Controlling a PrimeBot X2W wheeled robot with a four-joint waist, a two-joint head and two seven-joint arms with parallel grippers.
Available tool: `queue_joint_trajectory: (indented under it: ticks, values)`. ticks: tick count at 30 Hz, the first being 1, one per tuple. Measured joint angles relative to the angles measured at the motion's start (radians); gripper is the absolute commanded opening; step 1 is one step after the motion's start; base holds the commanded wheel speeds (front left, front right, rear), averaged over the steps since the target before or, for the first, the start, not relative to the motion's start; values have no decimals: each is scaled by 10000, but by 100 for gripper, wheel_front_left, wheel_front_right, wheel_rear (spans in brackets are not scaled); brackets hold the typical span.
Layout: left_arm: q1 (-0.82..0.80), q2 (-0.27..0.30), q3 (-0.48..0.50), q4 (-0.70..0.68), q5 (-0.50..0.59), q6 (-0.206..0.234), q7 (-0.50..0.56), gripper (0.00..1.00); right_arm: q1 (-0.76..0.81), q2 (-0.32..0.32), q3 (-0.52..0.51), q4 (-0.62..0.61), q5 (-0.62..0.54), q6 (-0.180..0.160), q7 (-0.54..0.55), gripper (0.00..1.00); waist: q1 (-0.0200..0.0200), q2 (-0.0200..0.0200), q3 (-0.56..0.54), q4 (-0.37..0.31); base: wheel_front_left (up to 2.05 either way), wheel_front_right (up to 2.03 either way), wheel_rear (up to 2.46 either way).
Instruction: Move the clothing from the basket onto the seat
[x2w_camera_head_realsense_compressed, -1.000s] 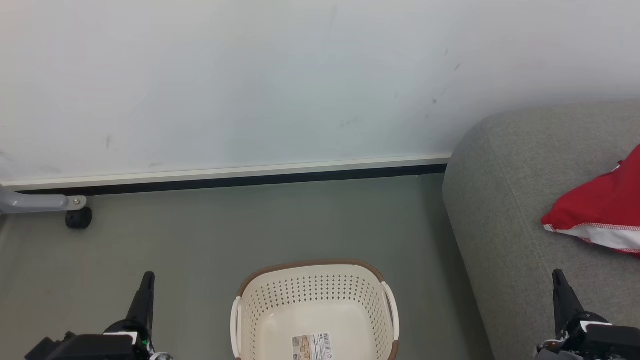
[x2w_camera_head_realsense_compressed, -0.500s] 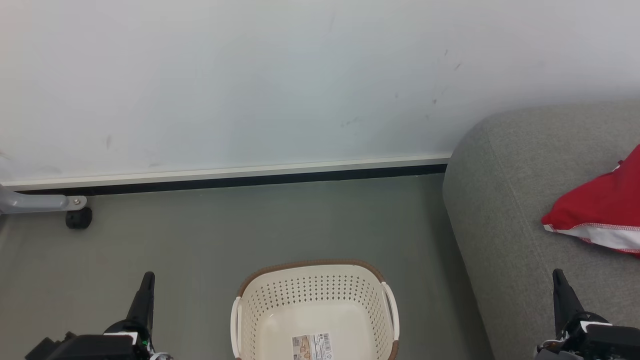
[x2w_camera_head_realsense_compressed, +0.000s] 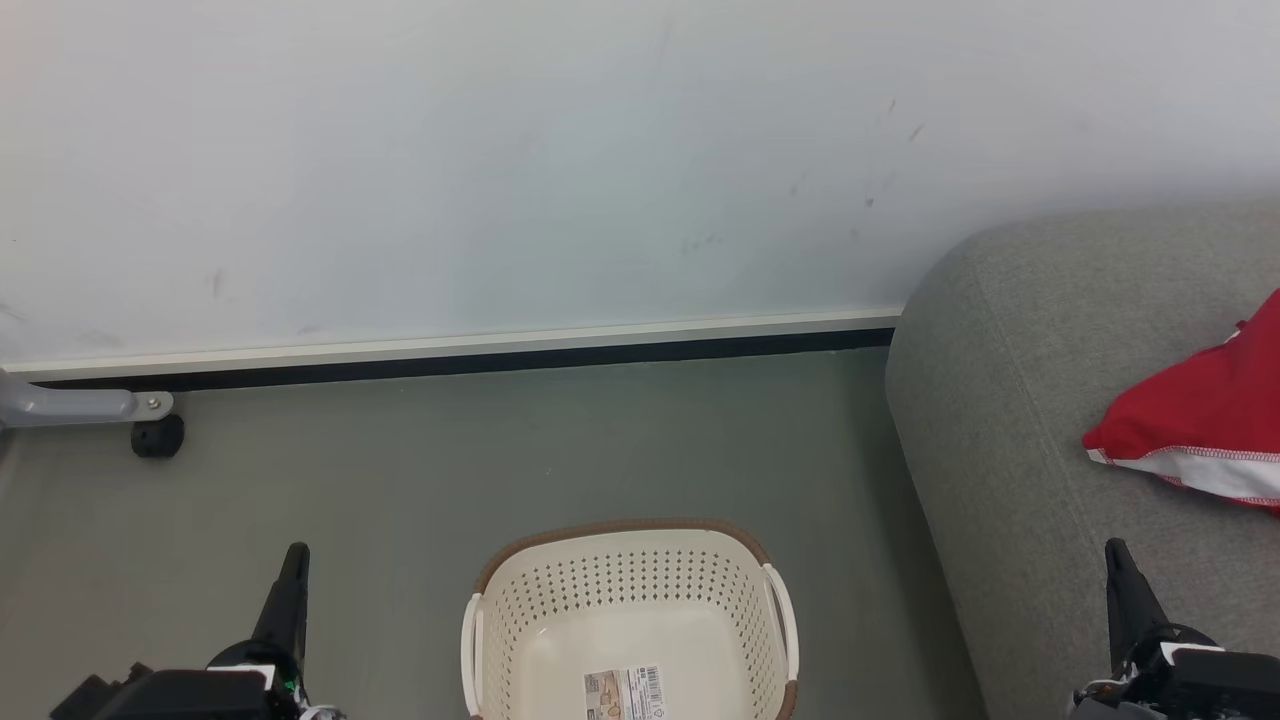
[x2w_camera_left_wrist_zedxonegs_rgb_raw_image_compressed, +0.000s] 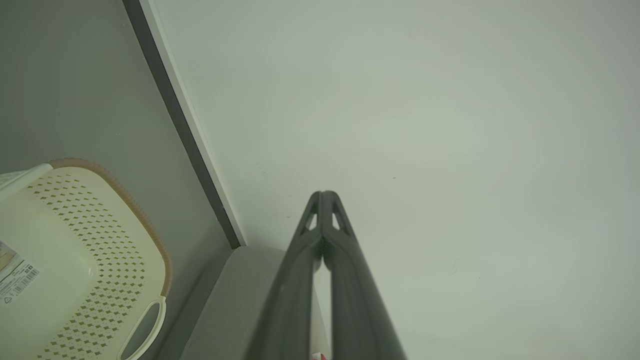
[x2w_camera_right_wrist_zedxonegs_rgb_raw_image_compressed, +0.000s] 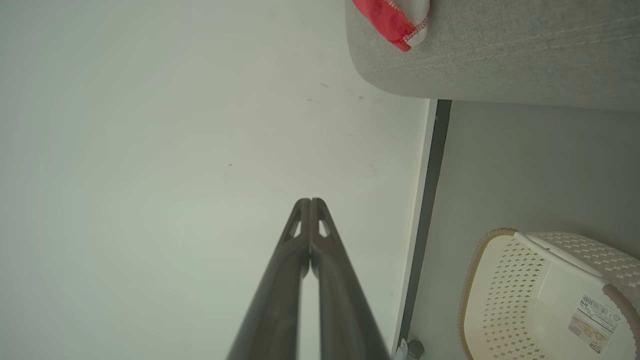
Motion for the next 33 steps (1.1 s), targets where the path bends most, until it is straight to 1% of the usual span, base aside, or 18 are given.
queue_joint_trajectory:
  ticks: [33]
  values:
    - [-1,-2,0,10,0,0,0,0,0,0,0,2,0,12,-2,0,0,1,-1,0,0,0,0]
